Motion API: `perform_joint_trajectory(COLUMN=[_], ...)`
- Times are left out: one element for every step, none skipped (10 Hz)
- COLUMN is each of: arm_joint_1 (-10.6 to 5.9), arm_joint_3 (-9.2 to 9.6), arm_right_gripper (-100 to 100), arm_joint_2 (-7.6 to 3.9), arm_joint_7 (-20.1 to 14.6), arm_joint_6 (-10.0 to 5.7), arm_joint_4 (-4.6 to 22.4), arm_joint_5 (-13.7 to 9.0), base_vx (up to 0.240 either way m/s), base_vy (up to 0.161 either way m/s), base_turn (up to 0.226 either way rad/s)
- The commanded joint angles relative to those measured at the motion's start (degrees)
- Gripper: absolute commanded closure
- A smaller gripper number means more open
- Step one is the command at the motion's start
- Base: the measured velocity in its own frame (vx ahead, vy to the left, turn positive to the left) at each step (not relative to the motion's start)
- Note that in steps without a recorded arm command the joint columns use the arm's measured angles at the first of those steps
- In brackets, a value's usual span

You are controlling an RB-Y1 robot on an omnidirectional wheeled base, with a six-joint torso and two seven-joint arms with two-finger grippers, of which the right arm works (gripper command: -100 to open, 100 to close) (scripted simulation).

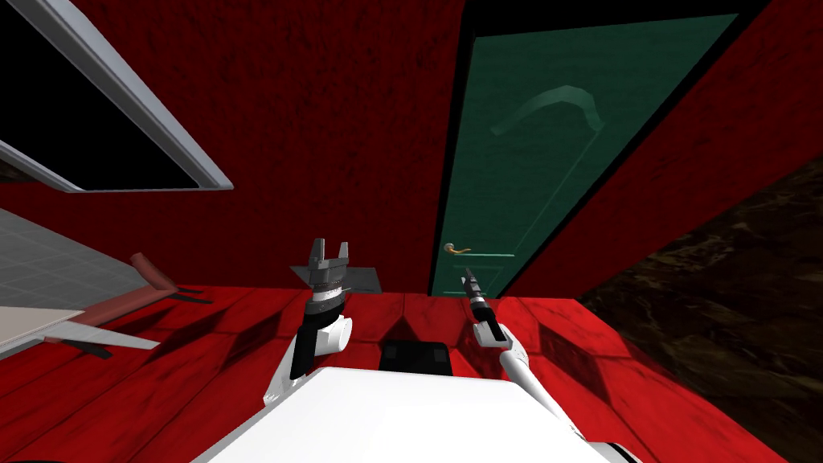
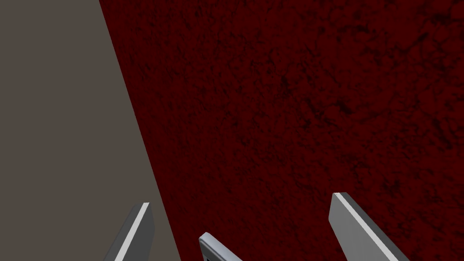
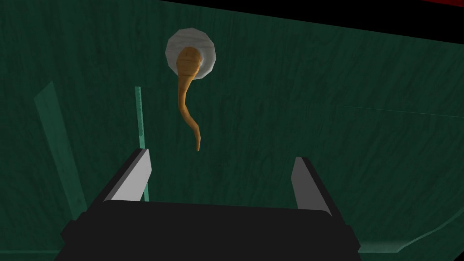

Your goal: Pull the door open

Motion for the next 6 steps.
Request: perform_joint_trajectory(arm_joint_1=[-0.56, -1.22, -1.55, -1.88, -2.18, -2.64], arm_joint_3=[-0.02, -0.03, -0.04, -0.05, -0.05, -0.06], arm_right_gripper=[-100, -100, -100, -100, -100, -100], arm_joint_2=[-0.47, -0.78, -0.94, -1.09, -1.23, -1.44], arm_joint_7=[-0.18, -0.26, -0.30, -0.33, -0.37, -0.42], arm_joint_6=[-0.05, -0.15, -0.20, -0.25, -0.30, -0.36], arm_joint_4=[1.58, 3.30, 4.15, 5.01, 5.77, 6.96], arm_joint_5=[-0.12, -0.22, -0.27, -0.31, -0.36, -0.42], base_vx=[0.103, 0.111, 0.107, 0.093, 0.080, 0.095], base_vy=[-0.036, -0.034, -0.014, -0.018, -0.023, -0.022], base_turn=[0.027, 0.038, 0.036, 0.019, 0.023, 0.030])
